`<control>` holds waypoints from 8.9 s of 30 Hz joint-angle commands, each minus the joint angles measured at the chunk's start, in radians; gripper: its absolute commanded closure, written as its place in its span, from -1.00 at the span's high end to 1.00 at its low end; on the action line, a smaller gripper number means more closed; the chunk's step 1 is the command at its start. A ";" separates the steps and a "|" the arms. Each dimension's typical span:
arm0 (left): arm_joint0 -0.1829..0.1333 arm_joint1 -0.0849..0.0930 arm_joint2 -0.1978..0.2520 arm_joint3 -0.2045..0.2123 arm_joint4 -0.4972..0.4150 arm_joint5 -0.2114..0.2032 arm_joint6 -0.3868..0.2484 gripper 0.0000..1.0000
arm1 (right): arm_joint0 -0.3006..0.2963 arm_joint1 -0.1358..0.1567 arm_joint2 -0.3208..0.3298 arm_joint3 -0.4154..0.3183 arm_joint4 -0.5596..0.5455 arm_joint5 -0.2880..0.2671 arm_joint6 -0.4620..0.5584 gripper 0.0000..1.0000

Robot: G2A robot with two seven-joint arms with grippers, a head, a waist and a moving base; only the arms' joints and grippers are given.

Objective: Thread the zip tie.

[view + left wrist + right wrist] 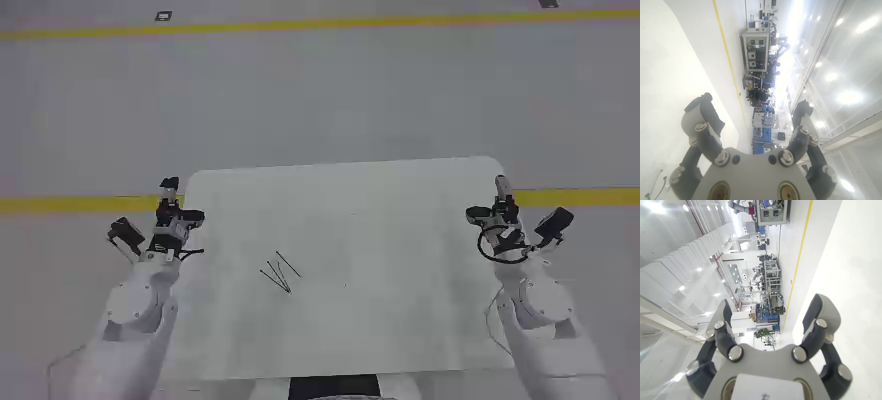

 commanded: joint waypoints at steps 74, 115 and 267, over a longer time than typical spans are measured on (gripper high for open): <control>-0.048 -0.001 0.219 -0.251 1.157 0.340 -0.958 1.00 | 0.000 0.000 0.000 0.000 0.000 0.000 0.000 1.00; -0.140 -0.174 0.358 -0.177 1.603 0.340 -1.299 1.00 | 0.000 0.000 0.000 0.000 0.000 0.000 0.000 1.00; -0.186 -0.476 0.258 0.080 1.964 0.340 -1.253 -0.60 | 0.000 0.000 0.000 0.000 0.000 0.000 0.000 1.00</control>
